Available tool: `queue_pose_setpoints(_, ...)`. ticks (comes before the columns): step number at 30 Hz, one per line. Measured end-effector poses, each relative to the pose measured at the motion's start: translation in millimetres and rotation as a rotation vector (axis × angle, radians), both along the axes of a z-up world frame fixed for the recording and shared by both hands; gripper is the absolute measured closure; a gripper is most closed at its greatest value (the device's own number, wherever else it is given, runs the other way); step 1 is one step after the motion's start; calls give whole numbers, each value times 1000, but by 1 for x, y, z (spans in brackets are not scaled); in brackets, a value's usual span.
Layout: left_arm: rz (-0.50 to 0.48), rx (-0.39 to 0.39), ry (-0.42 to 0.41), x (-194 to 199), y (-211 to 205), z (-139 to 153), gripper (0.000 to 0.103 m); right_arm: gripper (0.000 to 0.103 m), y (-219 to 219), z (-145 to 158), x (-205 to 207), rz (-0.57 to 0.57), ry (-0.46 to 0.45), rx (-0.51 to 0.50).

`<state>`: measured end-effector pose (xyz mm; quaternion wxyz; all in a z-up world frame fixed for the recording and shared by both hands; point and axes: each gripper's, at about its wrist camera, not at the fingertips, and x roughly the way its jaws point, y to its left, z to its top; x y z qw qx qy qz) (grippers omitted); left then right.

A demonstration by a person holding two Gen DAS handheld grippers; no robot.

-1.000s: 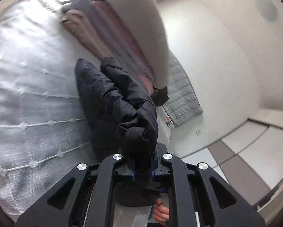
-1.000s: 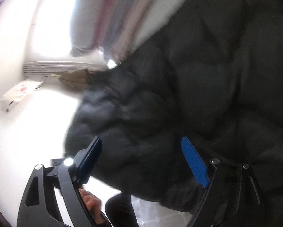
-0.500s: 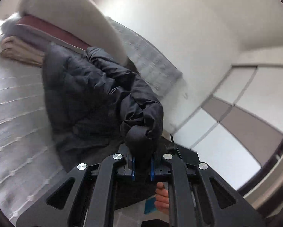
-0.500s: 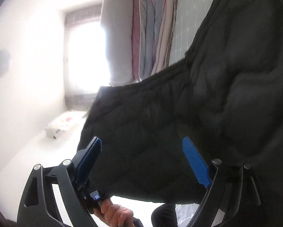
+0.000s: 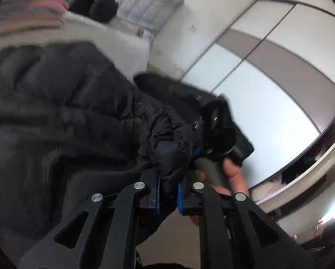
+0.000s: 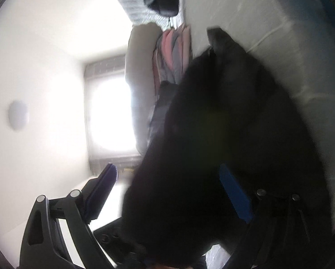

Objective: Fold large clothes
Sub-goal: 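Lift the held side with the left gripper, fold it over the jacket, release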

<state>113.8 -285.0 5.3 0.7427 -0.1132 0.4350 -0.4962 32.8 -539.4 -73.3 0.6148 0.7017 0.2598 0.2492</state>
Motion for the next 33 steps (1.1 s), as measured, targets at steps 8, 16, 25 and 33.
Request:
queue_pose_setpoints(8, -108, 43, 1, -1, -18, -20, 93, 12, -3, -7, -5, 44, -24, -29)
queue_pose_setpoints(16, -164, 136, 58, -2, -29, -45, 89, 13, 28, 63, -24, 67, 120, -605)
queue_pose_setpoints(25, -163, 139, 97, 3, -21, -45, 89, 9, 51, 158, -48, -60, -77, -830)
queue_pose_setpoints(33, -143, 183, 99, -12, 15, -20, 81, 10, 64, 48, 20, 184, 208, -817)
